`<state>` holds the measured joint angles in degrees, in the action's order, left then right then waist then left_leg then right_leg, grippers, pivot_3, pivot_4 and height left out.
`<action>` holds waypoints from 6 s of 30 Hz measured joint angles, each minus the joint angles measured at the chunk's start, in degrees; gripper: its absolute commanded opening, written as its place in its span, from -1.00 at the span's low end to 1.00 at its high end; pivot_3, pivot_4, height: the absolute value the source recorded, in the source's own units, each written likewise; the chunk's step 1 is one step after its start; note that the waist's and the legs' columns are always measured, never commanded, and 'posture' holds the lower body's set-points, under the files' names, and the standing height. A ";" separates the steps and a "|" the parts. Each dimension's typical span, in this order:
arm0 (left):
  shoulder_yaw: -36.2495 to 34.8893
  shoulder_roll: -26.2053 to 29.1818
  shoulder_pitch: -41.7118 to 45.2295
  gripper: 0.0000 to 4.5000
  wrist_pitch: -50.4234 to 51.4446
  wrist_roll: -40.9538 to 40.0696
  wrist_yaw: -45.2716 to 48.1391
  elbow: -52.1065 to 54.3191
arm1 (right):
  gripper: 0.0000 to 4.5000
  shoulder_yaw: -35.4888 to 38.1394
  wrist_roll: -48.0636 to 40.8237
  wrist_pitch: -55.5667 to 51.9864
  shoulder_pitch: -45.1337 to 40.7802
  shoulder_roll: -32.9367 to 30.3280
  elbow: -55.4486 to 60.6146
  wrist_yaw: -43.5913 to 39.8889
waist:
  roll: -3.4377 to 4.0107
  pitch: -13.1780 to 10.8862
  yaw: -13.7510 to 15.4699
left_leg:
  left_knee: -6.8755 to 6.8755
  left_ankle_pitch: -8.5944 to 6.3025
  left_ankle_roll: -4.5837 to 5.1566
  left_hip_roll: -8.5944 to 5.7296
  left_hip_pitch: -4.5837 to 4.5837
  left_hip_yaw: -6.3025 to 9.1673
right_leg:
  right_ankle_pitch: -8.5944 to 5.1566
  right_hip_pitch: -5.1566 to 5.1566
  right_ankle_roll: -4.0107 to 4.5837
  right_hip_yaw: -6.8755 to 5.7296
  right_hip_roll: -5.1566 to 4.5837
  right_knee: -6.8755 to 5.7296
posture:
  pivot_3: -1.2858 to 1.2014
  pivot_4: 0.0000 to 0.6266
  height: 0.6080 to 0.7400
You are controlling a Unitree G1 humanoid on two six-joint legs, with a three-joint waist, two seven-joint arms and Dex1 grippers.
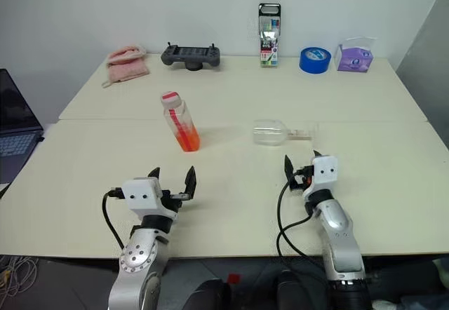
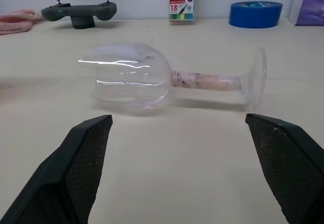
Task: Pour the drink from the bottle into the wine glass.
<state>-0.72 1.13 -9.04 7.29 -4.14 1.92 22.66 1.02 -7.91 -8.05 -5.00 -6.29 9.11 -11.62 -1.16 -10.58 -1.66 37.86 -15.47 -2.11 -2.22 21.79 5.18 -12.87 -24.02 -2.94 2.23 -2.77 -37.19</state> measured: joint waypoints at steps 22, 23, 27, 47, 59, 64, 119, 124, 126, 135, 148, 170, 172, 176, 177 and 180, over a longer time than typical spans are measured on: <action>-2.01 -1.86 7.73 0.98 6.42 0.69 -5.04 -0.22 | 1.00 -4.79 -17.18 -21.78 -20.10 -8.59 7.57 -18.19 | -0.01 -0.01 -0.02 | 0.02 0.00 0.00 0.00 0.05 0.17 | 0.05 0.02 0.04 -0.14 0.06 0.04 | 0.03 -0.52 1.00; -1.98 -2.05 8.44 0.98 7.04 0.68 -5.11 -0.24 | 1.00 -4.34 -18.77 -24.27 -22.02 -9.01 7.49 -18.54 | -0.01 0.00 0.05 | 0.02 0.00 0.00 0.00 0.08 0.21 | 0.06 0.03 0.04 -0.18 0.06 0.08 | 0.03 -0.52 1.00; -2.11 -2.50 11.64 0.98 8.87 0.69 -5.81 -0.77 | 1.00 -4.12 -22.69 -30.82 -26.00 -9.95 5.90 -20.13 | -0.02 -0.01 0.30 | 0.05 0.00 0.00 -0.05 0.12 0.27 | 0.07 0.04 0.04 -0.24 0.00 0.10 | 0.03 -0.52 1.00; -5.30 1.53 34.61 0.98 10.16 2.08 -7.60 -19.83 | 1.00 -2.89 -20.92 -28.68 -31.93 -13.75 -0.79 -25.77 | -0.02 -0.01 0.16 | 0.06 0.01 -0.01 -0.06 0.13 0.21 | 0.14 -0.02 -0.05 -0.16 -0.01 0.06 | 0.03 -0.52 1.00; -6.19 2.38 43.63 0.98 3.30 2.82 -9.43 -33.87 | 1.00 -2.18 -19.81 -26.57 -29.44 -12.27 -3.68 -23.39 | -0.03 -0.01 0.13 | 0.05 0.02 -0.02 -0.09 0.14 0.28 | 0.17 -0.06 -0.10 -0.10 -0.06 0.06 | 0.03 -0.52 1.00; -6.22 2.52 44.03 0.98 1.99 2.81 -9.77 -35.80 | 1.00 -2.16 -19.84 -26.57 -28.48 -12.13 -3.38 -22.78 | -0.03 -0.01 0.13 | 0.06 0.02 -0.02 -0.10 0.14 0.30 | 0.18 -0.06 -0.11 -0.11 -0.06 0.06 | 0.03 -0.52 1.00; 6.00 19.18 34.45 -0.19 19.94 -22.38 35.47 -6.28 | -0.01 -2.41 -36.05 -57.45 -43.15 -18.16 13.14 -15.71 | -0.01 -0.03 -0.08 | 0.05 -0.02 0.09 -0.06 0.23 0.46 | 0.18 -0.10 -0.13 -0.14 -0.15 0.11 | 0.03 -0.52 1.00; 6.09 19.35 34.37 -0.19 20.21 -22.37 35.37 -6.28 | -0.20 -3.03 -35.76 -57.28 -43.17 -18.54 13.11 -15.83 | -0.01 -0.03 -0.08 | 0.06 -0.02 0.09 -0.07 0.23 0.45 | 0.18 -0.10 -0.13 -0.13 -0.15 0.11 | 0.03 -0.52 1.00; 6.10 19.58 34.41 -0.19 20.73 -22.38 35.59 -6.28 | -0.20 -3.82 -35.47 -56.72 -43.41 -19.34 12.67 -16.64 | -0.01 -0.03 -0.09 | 0.06 -0.02 0.09 -0.07 0.23 0.45 | 0.18 -0.10 -0.13 -0.14 -0.15 0.11 | 0.03 -0.52 1.00; 9.99 22.08 37.06 -0.19 24.79 -27.42 44.50 0.08 | -0.20 -4.52 -36.06 -39.14 -41.98 -34.36 4.94 -55.35 | -0.05 -0.07 -0.27 | 0.08 -0.12 0.26 -0.10 0.21 0.11 | 0.16 -0.03 -0.18 -0.14 -0.18 0.24 | 0.03 -0.52 1.00; 9.72 22.16 37.62 -0.20 25.56 -26.99 43.69 -2.58 | 0.89 -10.62 -31.10 -36.07 -48.41 -34.60 -4.20 -64.83 | -0.02 -0.10 -0.15 | 0.08 -0.12 0.25 0.10 0.19 -0.04 | 0.18 -0.09 -0.14 0.05 -0.18 0.20 | 0.03 -0.52 1.00; 7.05 20.43 39.79 -0.20 18.59 -23.81 42.58 -9.59 | 1.00 1.28 -34.62 -60.18 -40.32 -19.91 23.69 -14.13 | -0.01 -0.10 -0.04 | 0.09 -0.11 0.24 -0.03 0.23 0.35 | 0.20 -0.11 -0.18 0.00 -0.26 0.13 | 0.03 -0.52 1.00; 7.09 20.01 40.44 -0.20 18.47 -23.74 42.65 -10.14 | 1.00 1.19 -34.05 -62.12 -39.76 -17.55 25.55 -9.70 | -0.01 -0.10 -0.02 | 0.10 -0.11 0.23 -0.03 0.24 0.37 | 0.20 -0.11 -0.18 -0.02 -0.26 0.13 | 0.03 -0.52 1.00; 7.16 19.72 40.91 -0.20 18.32 -23.65 42.81 -10.31 | 1.00 2.37 -33.93 -64.94 -39.32 -15.22 26.57 -4.39 | -0.01 -0.10 -0.02 | 0.09 -0.11 0.24 -0.05 0.24 0.35 | 0.20 -0.11 -0.18 0.00 -0.26 0.14 | 0.03 -0.52 1.00; 7.17 19.57 40.91 -0.20 18.32 -23.65 42.94 -10.31 | 1.00 2.72 -33.94 -65.34 -39.32 -15.02 26.68 -3.54 | -0.01 -0.09 -0.03 | 0.09 -0.11 0.24 -0.05 0.24 0.36 | 0.20 -0.11 -0.18 -0.02 -0.26 0.14 | 0.03 -0.52 1.00; 7.19 19.13 41.34 -0.20 18.30 -23.56 43.36 -11.17 | 1.00 3.51 -34.03 -66.54 -39.33 -14.00 27.02 -1.44 | -0.01 -0.10 -0.06 | 0.07 -0.11 0.24 -0.08 0.23 0.35 | 0.20 -0.11 -0.18 -0.02 -0.22 0.13 | 0.03 -0.52 1.00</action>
<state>6.47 20.26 32.30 25.59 -27.70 45.28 11.49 4.54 -41.94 -74.59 -44.33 -20.29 36.14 -13.06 -1.18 -10.68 -1.72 37.94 -15.57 -1.87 -2.30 22.02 5.53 -12.68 -24.13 -3.12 2.20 -2.99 -37.06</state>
